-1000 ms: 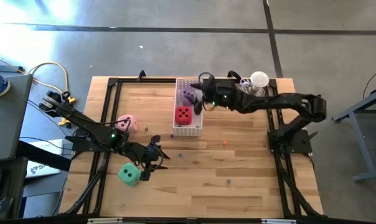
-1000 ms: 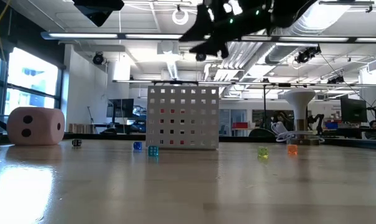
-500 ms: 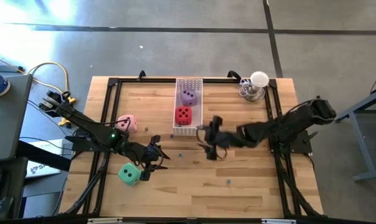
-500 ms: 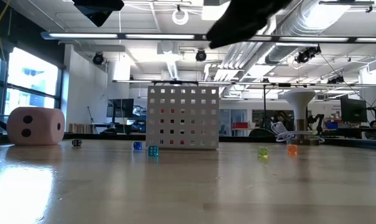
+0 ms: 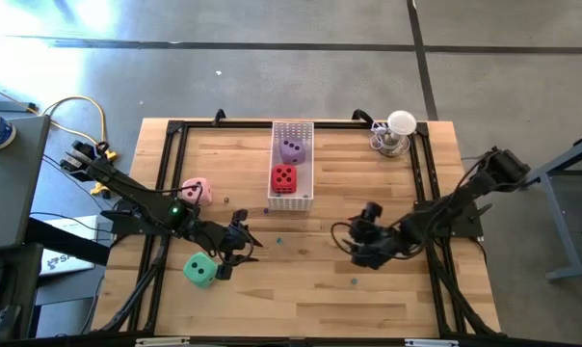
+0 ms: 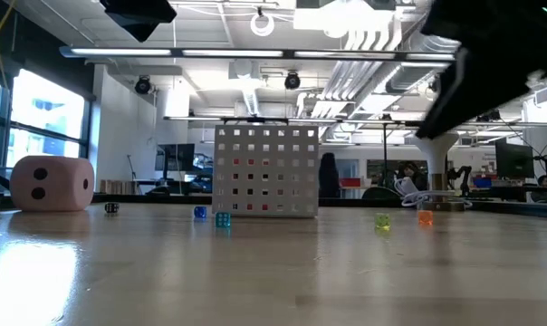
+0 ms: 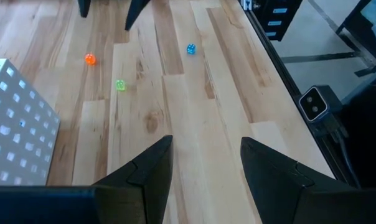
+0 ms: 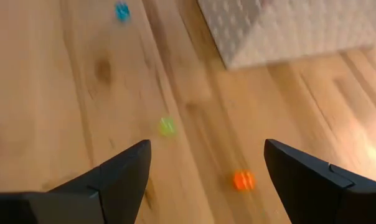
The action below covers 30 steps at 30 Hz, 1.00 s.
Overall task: Pick & Place Dice
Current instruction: Put the small orange die into the bin
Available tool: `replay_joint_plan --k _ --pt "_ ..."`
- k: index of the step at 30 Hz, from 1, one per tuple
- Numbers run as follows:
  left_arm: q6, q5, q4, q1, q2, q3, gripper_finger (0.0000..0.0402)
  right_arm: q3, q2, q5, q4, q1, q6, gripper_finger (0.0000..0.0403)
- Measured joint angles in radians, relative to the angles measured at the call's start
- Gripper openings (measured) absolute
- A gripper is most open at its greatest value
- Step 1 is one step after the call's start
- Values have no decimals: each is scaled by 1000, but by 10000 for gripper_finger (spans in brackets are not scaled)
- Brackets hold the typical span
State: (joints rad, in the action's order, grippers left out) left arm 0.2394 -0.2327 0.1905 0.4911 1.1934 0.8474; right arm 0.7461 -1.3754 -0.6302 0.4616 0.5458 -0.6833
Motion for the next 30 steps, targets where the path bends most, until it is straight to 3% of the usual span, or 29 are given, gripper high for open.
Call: replay_joint_plan --k 8,16,21,24,30 --pt "0 0 6 0 0 0 180 -284 119 -30 -291 76 -65 303" --pt "-1 0 8 0 0 0 180 -500 107 -52 -581 83 -84 303" --pt "-31 0 8 0 0 0 180 -533 107 -56 -664 83 -149 303" --pt "-41 0 8 0 0 0 180 -533 107 -115 -668 83 -209 303" --pt "-41 0 9 0 0 0 180 -533 107 -173 -651 83 -170 303"
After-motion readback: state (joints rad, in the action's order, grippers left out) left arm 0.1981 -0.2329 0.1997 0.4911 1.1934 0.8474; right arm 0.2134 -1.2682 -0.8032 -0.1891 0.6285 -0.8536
